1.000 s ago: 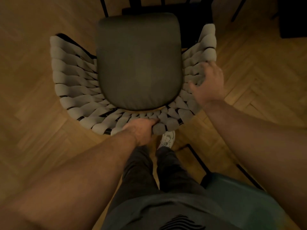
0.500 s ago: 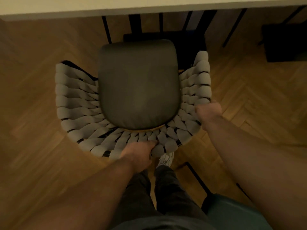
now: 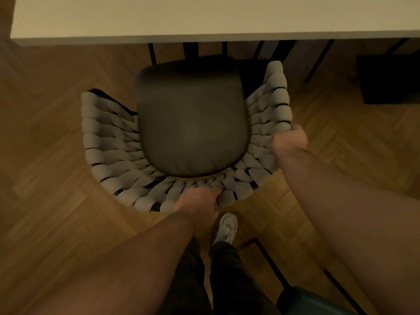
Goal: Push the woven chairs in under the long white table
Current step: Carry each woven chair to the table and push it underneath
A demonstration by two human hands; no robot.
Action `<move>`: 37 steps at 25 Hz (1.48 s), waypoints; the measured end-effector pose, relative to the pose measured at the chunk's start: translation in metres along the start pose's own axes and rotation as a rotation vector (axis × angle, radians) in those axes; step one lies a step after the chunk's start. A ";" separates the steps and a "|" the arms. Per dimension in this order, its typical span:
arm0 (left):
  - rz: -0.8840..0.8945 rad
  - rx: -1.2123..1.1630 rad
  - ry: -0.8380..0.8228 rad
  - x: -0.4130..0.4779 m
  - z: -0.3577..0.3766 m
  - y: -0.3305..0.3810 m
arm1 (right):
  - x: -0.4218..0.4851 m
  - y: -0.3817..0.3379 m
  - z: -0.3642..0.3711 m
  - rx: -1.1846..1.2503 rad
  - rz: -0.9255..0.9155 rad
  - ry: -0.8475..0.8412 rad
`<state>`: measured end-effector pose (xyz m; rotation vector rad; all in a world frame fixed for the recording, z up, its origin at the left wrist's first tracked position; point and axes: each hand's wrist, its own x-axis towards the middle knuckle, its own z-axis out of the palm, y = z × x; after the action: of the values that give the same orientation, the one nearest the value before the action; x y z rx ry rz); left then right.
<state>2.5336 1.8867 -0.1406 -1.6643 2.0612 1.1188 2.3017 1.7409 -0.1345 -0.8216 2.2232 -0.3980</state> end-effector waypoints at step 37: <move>-0.192 0.470 -0.099 -0.001 -0.068 -0.126 | -0.078 0.010 0.050 -1.303 -0.885 -0.526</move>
<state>2.6669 1.8344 -0.1448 -1.4953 1.8683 0.5830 2.3751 1.7979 -0.1326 -2.2355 1.2909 0.9179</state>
